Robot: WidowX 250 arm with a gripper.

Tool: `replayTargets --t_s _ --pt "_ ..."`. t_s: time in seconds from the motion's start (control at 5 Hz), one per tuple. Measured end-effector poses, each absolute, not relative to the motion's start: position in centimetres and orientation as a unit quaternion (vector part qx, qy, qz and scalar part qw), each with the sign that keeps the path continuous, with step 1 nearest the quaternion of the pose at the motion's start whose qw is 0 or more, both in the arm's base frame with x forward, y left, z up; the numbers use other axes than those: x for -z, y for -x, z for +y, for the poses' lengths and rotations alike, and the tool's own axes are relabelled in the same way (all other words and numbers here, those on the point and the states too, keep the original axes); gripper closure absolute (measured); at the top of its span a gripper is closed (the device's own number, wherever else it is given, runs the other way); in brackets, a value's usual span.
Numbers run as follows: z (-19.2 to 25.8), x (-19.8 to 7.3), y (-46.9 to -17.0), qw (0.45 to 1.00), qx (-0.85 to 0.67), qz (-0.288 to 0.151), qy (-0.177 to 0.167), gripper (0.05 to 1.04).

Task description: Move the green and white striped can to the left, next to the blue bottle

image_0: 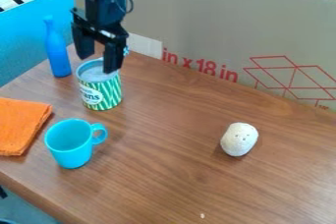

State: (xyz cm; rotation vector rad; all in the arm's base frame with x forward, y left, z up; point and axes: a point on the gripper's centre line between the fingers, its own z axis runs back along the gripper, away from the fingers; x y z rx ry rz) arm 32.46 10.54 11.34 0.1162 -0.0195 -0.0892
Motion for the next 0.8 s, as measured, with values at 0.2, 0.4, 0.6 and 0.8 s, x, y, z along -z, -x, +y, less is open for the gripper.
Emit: replayTargets --t_s 0.2,0.4,0.6,0.8 --pt "6.8 -11.6 -31.6 0.997 0.066 -0.043 -0.017 0.082" --pt "2.4 -12.4 -31.8 0.992 0.113 -0.059 -0.007 0.082" --pt "-3.0 -12.5 -31.9 0.98 0.187 -0.063 -0.015 0.082" --pt "-8.1 -12.5 -31.8 0.968 0.235 -0.087 -0.008 0.082"
